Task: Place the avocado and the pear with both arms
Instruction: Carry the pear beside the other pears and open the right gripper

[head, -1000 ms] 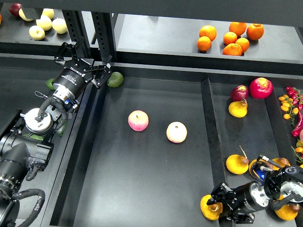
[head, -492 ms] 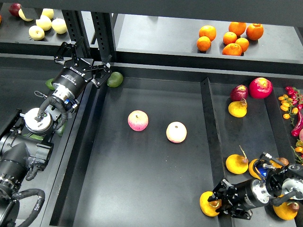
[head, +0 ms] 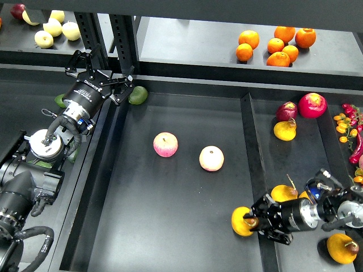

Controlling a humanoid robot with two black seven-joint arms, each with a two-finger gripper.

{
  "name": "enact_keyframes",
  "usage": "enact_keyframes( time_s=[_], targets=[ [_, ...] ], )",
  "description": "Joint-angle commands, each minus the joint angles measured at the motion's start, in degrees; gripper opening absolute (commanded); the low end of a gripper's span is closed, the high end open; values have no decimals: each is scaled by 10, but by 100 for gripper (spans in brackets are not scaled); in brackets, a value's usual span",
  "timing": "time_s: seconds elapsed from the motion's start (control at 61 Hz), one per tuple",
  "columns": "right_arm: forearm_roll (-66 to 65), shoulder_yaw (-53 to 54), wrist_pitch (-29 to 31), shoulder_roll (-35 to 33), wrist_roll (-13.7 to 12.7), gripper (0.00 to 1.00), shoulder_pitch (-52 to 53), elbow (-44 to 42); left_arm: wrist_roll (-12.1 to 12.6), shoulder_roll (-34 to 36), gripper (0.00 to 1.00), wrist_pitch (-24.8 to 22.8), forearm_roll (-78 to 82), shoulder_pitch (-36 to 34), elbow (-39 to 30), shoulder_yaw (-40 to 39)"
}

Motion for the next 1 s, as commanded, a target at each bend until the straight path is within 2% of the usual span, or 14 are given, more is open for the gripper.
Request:
enact_keyframes(
  time_s=[0.0, 0.459, 0.984],
  targets=[
    [22, -4, 0, -35, 0, 2, 11, 3, 0, 0, 100, 0, 0, 0, -1, -1],
    [102, -66, 0, -174, 0, 2, 8, 48, 0, 0, 100, 0, 0, 0, -1, 2],
    [117, -124, 0, -264, 0, 3, -14, 56, 0, 0, 100, 0, 0, -2, -2, -3]
  ],
)
